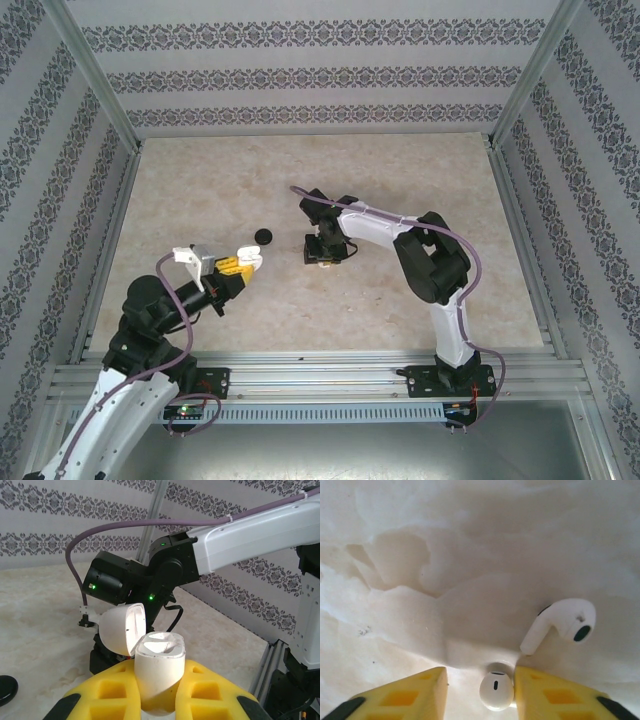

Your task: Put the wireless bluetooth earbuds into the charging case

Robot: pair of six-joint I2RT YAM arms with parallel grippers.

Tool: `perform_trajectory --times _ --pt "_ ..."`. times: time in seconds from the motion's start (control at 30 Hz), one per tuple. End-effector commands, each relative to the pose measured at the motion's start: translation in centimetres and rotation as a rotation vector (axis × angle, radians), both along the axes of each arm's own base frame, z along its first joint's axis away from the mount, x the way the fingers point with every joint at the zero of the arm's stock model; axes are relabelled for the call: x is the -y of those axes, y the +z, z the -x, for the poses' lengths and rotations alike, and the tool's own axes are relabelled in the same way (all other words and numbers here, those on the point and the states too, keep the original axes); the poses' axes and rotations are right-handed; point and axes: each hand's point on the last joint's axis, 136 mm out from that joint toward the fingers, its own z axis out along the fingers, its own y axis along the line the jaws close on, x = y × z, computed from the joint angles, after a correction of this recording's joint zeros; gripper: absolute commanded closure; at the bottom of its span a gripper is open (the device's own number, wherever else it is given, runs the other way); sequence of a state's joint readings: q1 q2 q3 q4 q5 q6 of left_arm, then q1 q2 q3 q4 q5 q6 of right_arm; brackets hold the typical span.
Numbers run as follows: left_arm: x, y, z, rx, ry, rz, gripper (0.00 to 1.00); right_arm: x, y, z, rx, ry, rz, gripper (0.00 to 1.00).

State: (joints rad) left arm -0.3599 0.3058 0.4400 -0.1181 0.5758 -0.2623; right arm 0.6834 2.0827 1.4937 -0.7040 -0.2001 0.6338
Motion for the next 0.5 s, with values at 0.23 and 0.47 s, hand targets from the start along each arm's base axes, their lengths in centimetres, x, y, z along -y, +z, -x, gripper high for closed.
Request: perform_trajectory --times 0.23,0.47 --pt "1.0 1.1 -0.6 0.033 -0.050 0.057 1.00 0.9 4.7 0.1 0.057 0.022 -0.019 0.54" --pt "1.1 0.6 -1.0 0.006 -0.038 0.080 1.00 3.0 5.6 0.3 0.138 0.188 0.163 0.60"
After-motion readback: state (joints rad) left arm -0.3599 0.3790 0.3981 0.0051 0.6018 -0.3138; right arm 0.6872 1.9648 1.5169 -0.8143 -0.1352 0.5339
